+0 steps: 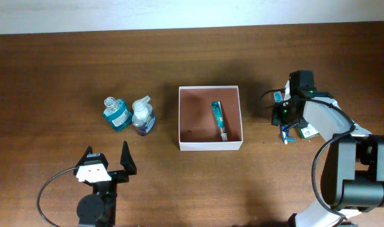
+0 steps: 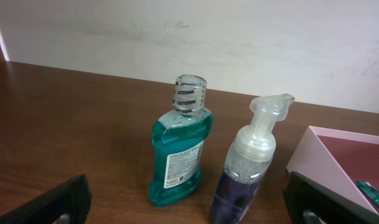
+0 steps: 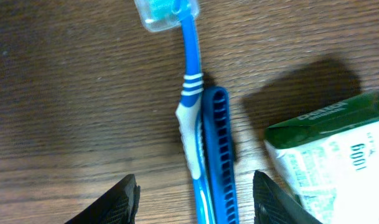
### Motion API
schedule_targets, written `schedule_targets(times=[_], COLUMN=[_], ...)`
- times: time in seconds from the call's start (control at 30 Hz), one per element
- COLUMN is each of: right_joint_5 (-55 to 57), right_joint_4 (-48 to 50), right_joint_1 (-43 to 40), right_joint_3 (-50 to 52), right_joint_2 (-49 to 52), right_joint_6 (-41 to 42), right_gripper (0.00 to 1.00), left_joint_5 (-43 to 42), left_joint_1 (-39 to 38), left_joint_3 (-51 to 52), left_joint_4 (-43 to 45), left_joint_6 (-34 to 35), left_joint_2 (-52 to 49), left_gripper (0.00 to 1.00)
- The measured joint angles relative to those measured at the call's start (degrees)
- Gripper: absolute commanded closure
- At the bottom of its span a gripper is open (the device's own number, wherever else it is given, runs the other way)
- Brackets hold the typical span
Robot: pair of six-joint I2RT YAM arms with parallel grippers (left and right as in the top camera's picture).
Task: Pack container
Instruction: 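Move the right gripper back and grasp the blue toothbrush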
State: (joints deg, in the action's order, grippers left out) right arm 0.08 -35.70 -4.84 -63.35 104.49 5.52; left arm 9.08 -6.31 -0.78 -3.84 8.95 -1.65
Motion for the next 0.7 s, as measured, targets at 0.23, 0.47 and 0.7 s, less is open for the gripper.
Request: schedule_targets(times=[0.23,0.47,0.7], right_joint_5=[-0.1,-0.2,-0.2], right_joint_4=[0.0,0.0,-0.2], right_joint_1=[0.4,0.4,0.4], right_joint_3=[0.0,0.0,0.0], right_joint_2=[0.0,0.0,0.0], right_joint_6=[-0.3,-0.6,-1.4], right_gripper=[0.48,0.67,0.78], left_joint_5=[0.0,0.0,0.0], left_joint_1=[0.0,0.0,0.0], left_joint_3=[0.0,0.0,0.0], left_joint_4=[0.0,0.0,0.0], left_joint_6=[0.0,0.0,0.0], left_joint_2=[0.0,0.0,0.0], left_gripper=[0.01,0.01,0.01])
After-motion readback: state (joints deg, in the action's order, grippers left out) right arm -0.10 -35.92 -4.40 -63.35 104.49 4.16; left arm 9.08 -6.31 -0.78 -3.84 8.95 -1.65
